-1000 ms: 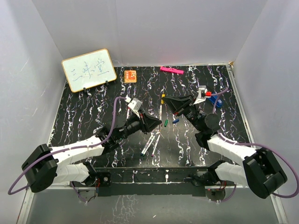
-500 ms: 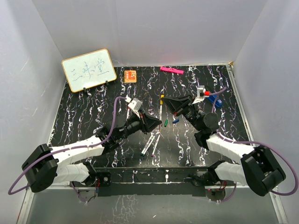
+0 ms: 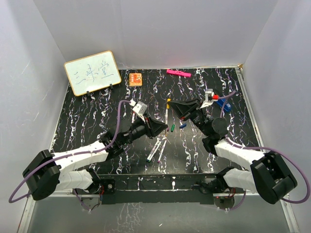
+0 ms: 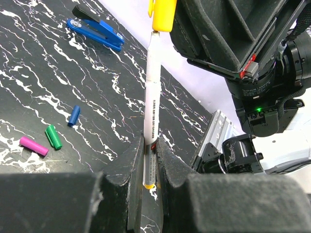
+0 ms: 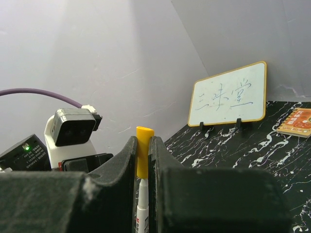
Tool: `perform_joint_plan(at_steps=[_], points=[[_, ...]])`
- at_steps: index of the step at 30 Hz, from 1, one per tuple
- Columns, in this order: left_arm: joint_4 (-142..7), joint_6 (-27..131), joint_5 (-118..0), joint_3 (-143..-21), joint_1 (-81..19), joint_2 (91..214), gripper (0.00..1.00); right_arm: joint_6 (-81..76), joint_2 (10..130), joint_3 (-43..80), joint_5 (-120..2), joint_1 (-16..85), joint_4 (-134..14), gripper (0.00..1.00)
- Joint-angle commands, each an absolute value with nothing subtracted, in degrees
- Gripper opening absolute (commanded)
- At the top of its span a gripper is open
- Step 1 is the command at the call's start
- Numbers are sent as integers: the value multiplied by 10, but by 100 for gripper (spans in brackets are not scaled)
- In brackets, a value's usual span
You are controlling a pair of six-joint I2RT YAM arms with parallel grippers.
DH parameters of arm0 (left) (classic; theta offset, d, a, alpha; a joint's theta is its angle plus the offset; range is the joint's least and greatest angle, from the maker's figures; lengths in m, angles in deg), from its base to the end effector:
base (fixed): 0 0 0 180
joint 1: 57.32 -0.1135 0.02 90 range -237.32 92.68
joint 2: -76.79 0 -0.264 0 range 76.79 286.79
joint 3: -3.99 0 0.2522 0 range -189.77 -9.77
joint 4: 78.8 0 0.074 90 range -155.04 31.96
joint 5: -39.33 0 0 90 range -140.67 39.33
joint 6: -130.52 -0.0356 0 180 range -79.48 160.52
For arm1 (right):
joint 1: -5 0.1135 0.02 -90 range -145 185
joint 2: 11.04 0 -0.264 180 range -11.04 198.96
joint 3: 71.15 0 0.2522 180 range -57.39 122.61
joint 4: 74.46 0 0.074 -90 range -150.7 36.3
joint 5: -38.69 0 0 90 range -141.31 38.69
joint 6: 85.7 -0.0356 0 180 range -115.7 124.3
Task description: Insert the pens into the pen caps
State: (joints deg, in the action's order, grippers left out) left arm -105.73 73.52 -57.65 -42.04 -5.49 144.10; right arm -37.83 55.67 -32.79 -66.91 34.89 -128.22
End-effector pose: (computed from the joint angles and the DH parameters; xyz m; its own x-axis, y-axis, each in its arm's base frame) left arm 0.1585 -0.2086 0.2763 -0.4147 -0.3472 -0.8411 0.7503 0.3926 -0.5320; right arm 0.1993 0.1256 0.2827 -0.1874 0.6375 -0.7473 -0.7617 0.3861 0.5203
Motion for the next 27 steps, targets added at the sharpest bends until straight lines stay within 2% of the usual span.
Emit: perform_joint_plan(at_steps=[1,11,20,27], points=[[-1078,734,-573,-433,-61,1426,0,-380,562,-312,-689,348,-1305,0],[-1083,730,-580,-441,-62,1431,0,-384,596,-319,-704,353,-1307,0],[-1082,725,-534,-433,-66,1420,0,-386,602,-320,-727,355,-1293,0],[-1100,715,-529,-452,-80,1434,0,-361,603,-295,-739,360,-1201,0]])
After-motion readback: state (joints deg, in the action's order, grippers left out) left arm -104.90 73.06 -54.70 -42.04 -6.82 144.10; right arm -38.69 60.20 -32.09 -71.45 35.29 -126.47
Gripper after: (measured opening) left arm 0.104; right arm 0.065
